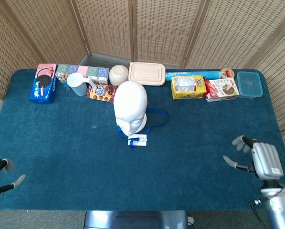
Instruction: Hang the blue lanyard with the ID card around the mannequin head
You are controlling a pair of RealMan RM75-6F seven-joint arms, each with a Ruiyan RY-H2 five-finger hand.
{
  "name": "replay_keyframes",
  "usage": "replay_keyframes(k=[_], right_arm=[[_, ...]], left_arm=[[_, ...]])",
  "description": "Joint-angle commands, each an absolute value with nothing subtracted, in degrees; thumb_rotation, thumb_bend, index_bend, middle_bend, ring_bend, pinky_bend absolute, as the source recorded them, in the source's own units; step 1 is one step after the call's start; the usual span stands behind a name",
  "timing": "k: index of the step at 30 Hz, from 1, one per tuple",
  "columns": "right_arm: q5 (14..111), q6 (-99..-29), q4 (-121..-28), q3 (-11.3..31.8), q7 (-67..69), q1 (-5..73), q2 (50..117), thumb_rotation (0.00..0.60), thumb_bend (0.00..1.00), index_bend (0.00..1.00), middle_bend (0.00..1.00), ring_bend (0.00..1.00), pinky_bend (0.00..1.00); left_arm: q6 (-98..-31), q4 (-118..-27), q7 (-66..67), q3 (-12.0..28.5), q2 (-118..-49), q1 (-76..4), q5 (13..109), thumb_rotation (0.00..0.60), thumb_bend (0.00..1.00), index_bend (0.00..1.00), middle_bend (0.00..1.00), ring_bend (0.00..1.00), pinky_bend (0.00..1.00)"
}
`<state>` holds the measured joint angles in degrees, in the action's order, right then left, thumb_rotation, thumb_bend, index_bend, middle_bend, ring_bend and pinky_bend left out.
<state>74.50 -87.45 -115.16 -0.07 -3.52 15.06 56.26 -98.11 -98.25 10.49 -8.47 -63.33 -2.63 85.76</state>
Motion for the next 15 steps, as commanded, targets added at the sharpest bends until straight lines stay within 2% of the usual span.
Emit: replay_keyframes(k=[1,7,15], right_arm=[[77.49,-90.82,-113.54,-2.25,-4.71,11.20,58.45,0.382,0.14,0.45,0.53,0.55,0.66],[80.80,-95.47,-111.72,-3.49,-6.05,6.41,59.83,0.384,0.14,0.46,0.53,0.55,0.66],[83.34,-95.93,-110.61,-3.16,-5.47,4.28,60.04,0.386,0.14,0.47,0.53,0.55,0.66]], left_arm=[[-99.84,-97.11,9.07,-9.33,-64.52,-0.04,86.80,0.398,0.18,0.52,0.59,0.49,0.49],[-101.73,-96.62,8.18,-9.89,-64.60,3.11,88.59,0.399,0.18,0.52,0.59,0.49,0.49],[-102.38,-97.75,7.45,-8.95,-63.57,4.70,90.07,0.398,0.18,0.52,0.58,0.49,0.48]])
